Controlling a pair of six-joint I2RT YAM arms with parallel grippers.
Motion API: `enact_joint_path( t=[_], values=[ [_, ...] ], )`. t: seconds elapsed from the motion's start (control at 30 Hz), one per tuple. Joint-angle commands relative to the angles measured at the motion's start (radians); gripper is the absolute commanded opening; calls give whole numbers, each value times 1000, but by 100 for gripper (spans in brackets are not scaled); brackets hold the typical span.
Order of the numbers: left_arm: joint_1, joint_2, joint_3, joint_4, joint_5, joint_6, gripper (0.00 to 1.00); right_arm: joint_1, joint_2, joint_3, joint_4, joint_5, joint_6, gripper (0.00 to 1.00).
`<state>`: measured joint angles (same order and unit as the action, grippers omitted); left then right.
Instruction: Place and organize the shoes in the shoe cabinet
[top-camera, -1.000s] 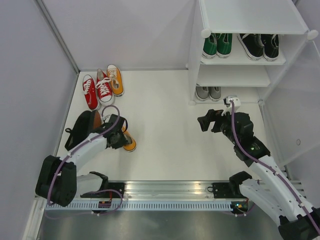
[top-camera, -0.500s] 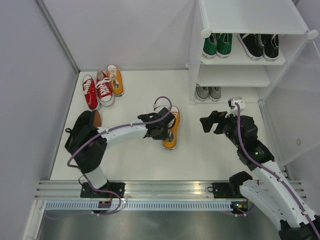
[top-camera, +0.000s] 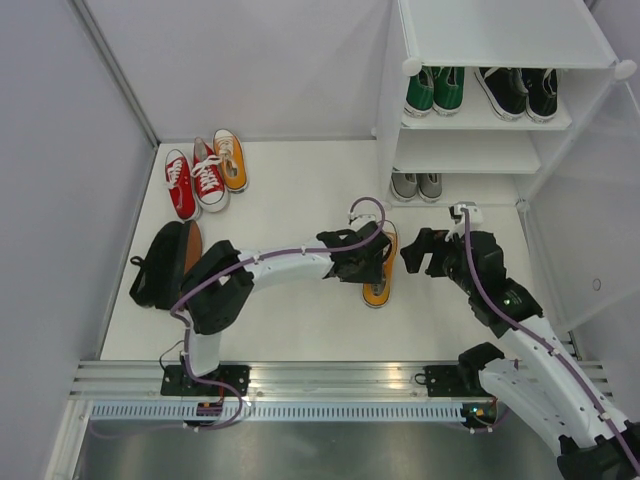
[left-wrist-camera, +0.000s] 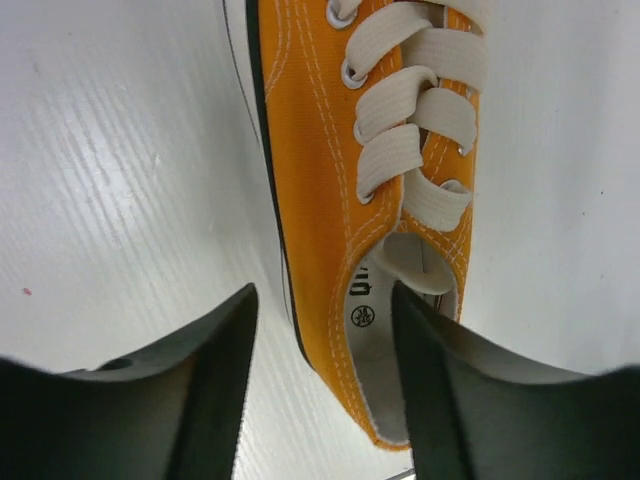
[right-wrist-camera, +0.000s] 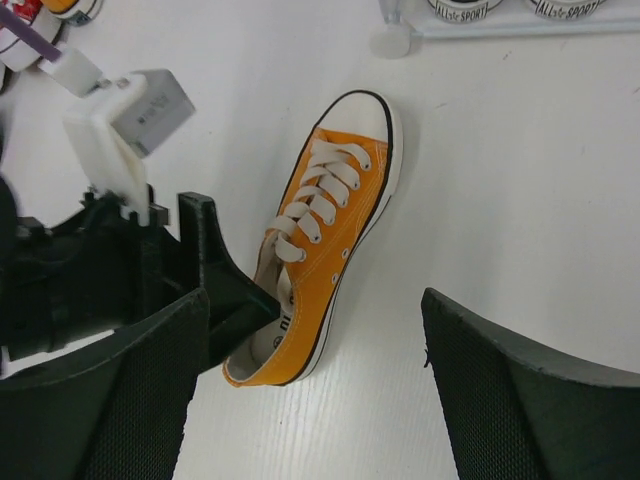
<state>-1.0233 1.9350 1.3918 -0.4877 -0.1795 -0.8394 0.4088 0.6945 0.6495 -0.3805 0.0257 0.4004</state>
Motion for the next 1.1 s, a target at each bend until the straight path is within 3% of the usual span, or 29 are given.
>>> enact_joint_path(
  t=[0.0, 0.03, 0.1, 0.33, 0.53, 0.63, 0.77, 1.0, 1.07],
  values=[
    [9, -132, -31, 29, -32, -38, 65, 1, 16, -24, -17, -21, 37, 90],
    [14, -155, -45, 25, -46, -35, 73, 1, 23, -25, -14, -23, 41, 90],
    [41, -220, -92, 18, -55, -30, 77, 13, 54, -24, -14, -23, 48, 89],
    [213, -430, -243, -46, -51, 42, 80, 155, 203, -33, 46, 20, 117, 85],
    [475, -660, -370, -127, 2, 161, 80, 266, 359, 18, 78, 56, 153, 73],
    [604, -756, -398, -172, 18, 224, 82, 289, 436, 36, 112, 54, 176, 62],
    [754, -856, -448, -193, 32, 283, 85, 332, 505, 82, 124, 89, 189, 60],
    [796, -981, -559, -190, -49, 353, 100, 383, 612, 124, 115, 167, 215, 61],
    [796, -998, -573, -192, -51, 368, 100, 390, 643, 128, 112, 189, 224, 61]
  ],
)
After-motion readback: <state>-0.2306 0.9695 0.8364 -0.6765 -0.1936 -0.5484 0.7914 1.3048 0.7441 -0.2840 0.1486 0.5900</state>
